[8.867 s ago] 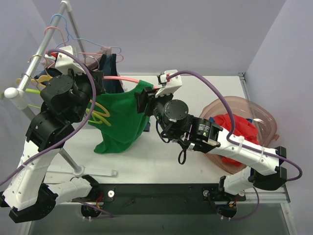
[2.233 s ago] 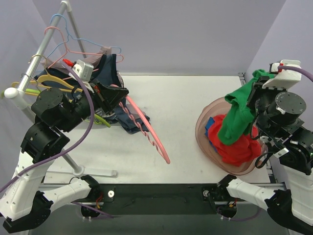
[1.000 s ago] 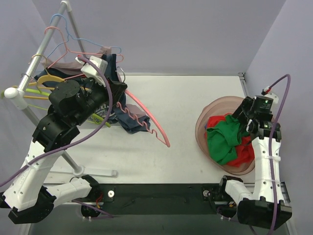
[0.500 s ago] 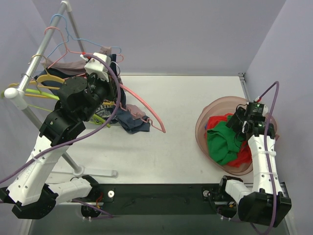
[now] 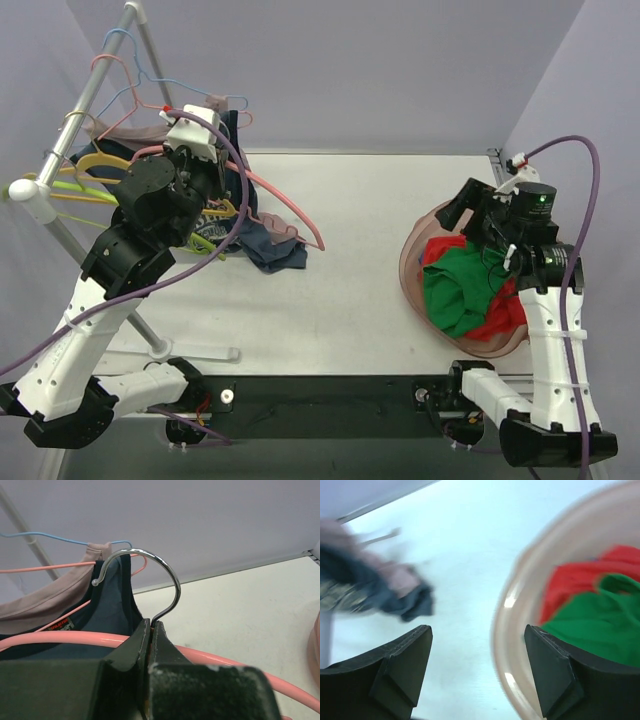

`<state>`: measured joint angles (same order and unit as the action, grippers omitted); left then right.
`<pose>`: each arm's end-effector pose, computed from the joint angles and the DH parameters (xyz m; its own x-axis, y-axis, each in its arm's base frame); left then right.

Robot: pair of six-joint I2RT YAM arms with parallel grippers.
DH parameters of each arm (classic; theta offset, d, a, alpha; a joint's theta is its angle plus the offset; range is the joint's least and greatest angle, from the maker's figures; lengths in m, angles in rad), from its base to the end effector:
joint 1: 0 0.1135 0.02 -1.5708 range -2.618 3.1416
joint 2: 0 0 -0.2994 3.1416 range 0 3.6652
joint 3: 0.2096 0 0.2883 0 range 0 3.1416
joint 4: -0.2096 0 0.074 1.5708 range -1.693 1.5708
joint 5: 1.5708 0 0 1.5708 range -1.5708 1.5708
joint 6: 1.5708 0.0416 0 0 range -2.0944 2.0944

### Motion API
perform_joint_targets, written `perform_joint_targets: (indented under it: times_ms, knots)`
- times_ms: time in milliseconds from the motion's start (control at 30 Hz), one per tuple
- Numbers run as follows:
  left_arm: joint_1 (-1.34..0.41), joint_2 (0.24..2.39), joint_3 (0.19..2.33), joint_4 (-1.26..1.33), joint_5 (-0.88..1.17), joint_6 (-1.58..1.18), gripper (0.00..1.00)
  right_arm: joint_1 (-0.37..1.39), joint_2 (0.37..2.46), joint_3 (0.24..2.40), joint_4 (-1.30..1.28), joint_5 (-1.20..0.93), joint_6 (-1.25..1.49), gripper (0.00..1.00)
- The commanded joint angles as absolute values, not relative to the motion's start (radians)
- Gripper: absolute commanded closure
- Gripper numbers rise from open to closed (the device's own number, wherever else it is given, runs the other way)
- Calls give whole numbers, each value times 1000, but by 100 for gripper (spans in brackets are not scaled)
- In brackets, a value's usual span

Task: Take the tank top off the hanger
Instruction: Place the hanger at the clothesline.

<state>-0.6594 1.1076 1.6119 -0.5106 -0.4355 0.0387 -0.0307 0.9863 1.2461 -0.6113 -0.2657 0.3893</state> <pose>0.1813 -0.1184 0.5694 0.0036 0.0416 -0.9991 0.2221 0.9742 0.0414 0.2193 0.0042 0.4543 -0.4007 0.3787 -0.8343 -0.0699 0.8953 0.4400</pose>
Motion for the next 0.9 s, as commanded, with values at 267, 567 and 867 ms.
perform_joint_targets:
  times_ms: [267, 567, 867]
  knots:
    - [-658, 1054, 1608, -437, -469, 20, 100, 515, 1032, 1226, -8, -621, 409, 25]
    - [-658, 1031, 1578, -454, -449, -21, 100, 796, 1202, 1371, -100, -476, 241, 27]
    - [-658, 1029, 1592, -460, -433, -38, 100, 868, 1266, 1385, -85, -305, 114, 68]
